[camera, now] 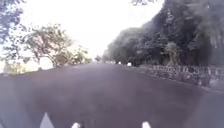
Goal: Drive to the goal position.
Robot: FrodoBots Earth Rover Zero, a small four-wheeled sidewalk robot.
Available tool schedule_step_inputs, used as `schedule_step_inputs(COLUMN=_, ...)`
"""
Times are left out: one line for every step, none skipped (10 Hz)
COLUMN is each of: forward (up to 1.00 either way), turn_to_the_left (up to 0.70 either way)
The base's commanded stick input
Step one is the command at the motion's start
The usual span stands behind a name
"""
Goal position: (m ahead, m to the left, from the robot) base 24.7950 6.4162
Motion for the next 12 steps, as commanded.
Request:
schedule_step_inputs(forward=0.85, turn_to_the_left=0.00)
schedule_step_inputs(forward=0.85, turn_to_the_left=0.00)
schedule_step_inputs(forward=0.85, turn_to_the_left=0.00)
schedule_step_inputs(forward=0.85, turn_to_the_left=0.00)
schedule_step_inputs(forward=0.85, turn_to_the_left=0.00)
schedule_step_inputs(forward=0.85, turn_to_the_left=0.00)
schedule_step_inputs(forward=0.85, turn_to_the_left=0.00)
schedule_step_inputs(forward=0.85, turn_to_the_left=0.00)
schedule_step_inputs(forward=0.85, turn_to_the_left=0.00)
schedule_step_inputs(forward=0.85, turn_to_the_left=0.00)
schedule_step_inputs(forward=0.85, turn_to_the_left=0.00)
schedule_step_inputs(forward=0.85, turn_to_the_left=0.00)
